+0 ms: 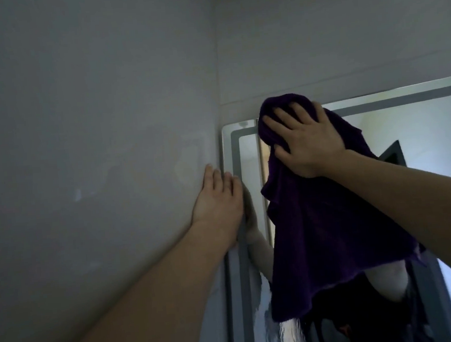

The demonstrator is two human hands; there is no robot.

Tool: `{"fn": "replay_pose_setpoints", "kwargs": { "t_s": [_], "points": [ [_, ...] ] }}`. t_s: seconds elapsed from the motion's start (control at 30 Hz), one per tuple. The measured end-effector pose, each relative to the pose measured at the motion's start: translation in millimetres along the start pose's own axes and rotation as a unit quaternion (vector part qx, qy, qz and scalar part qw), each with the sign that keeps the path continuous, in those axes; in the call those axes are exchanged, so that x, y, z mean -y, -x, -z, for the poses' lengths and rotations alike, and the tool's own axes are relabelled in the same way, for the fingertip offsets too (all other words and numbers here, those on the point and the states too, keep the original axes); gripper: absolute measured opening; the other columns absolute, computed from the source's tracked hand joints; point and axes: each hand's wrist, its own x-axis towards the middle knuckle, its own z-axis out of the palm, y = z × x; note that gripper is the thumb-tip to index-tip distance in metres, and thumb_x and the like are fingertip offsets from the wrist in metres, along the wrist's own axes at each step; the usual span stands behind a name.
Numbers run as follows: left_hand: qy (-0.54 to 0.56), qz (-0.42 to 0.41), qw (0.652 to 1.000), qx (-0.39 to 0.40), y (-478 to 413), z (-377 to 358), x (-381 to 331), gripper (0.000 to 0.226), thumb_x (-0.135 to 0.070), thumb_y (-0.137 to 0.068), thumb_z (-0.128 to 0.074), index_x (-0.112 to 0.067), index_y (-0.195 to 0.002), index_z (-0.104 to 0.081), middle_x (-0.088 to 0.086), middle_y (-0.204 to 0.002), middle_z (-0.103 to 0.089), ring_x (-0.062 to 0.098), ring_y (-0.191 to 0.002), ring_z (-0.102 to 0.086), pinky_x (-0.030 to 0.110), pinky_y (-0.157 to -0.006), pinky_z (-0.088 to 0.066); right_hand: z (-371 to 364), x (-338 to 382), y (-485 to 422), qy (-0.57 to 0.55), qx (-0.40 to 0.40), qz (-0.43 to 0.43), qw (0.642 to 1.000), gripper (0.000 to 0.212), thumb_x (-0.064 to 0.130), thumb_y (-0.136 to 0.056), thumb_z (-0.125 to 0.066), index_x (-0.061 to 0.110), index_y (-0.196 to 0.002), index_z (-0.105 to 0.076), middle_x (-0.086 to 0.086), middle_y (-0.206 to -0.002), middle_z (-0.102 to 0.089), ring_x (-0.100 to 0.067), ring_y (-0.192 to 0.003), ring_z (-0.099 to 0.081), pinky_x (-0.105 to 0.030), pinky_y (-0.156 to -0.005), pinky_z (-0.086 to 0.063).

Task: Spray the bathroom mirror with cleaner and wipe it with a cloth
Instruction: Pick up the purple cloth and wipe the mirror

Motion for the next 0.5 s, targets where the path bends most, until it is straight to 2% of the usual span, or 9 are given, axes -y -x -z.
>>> {"fn": "replay_pose_setpoints", "kwargs": {
  "t_s": [0.07,0.2,0.33,0.43,0.5],
  "points": [
    [0.023,0.005,1.0,-0.015,1,0,1,0.123,-0.057,-0.087,-0.067,0.003,-0.159,0.013,0.027,-0.168,-0.01,0.045,-0.156,-0.008,0.061,-0.126,0.005,1,17,-5,-0.005,0.006,0.007,1.0,0.069,0.057,-0.097,-0.019,0.035,-0.16,-0.005,0.002,-0.17,-0.008,-0.028,-0.156,-0.004,-0.059,-0.123,0.001],
    [0.114,0.029,0.992,-0.05,9,6,-1,0.126,-0.057,-0.082,-0.063,0.003,-0.157,0.019,0.026,-0.167,-0.01,0.044,-0.156,-0.003,0.055,-0.128,0.001,-4,61,-11,-0.004,0.029,0.093,0.995,0.072,0.058,-0.093,-0.006,0.035,-0.161,-0.01,0.003,-0.17,-0.01,-0.028,-0.156,-0.005,-0.059,-0.122,0.002],
    [0.28,0.053,0.948,-0.144,10,16,2,0.089,-0.021,-0.089,-0.053,-0.003,-0.161,-0.003,0.017,-0.168,-0.013,0.036,-0.157,-0.005,0.041,-0.13,-0.002,-9,80,-2,-0.015,0.03,0.106,0.994,0.075,0.056,-0.091,-0.004,0.029,-0.161,-0.008,0.002,-0.17,-0.008,-0.029,-0.156,-0.002,-0.058,-0.122,0.007],
    [0.342,0.054,0.925,-0.154,8,18,4,0.08,-0.01,-0.094,-0.044,-0.011,-0.163,-0.004,0.01,-0.172,-0.003,0.027,-0.159,0.001,0.038,-0.13,-0.002,-12,100,20,0.001,0.055,0.125,0.991,0.077,0.054,-0.094,-0.017,0.02,-0.161,0.002,-0.004,-0.17,0.002,-0.031,-0.156,0.008,-0.06,-0.122,0.007],
    [0.379,0.052,0.909,-0.164,11,20,5,0.076,-0.007,-0.097,-0.041,-0.015,-0.164,-0.007,0.006,-0.173,-0.003,0.022,-0.16,-0.001,0.036,-0.13,-0.005,-19,120,41,-0.019,0.039,0.109,0.993,0.082,0.055,-0.096,-0.027,0.016,-0.161,0.003,-0.009,-0.17,0.002,-0.034,-0.155,0.011,-0.061,-0.121,0.004]
  ]
}}
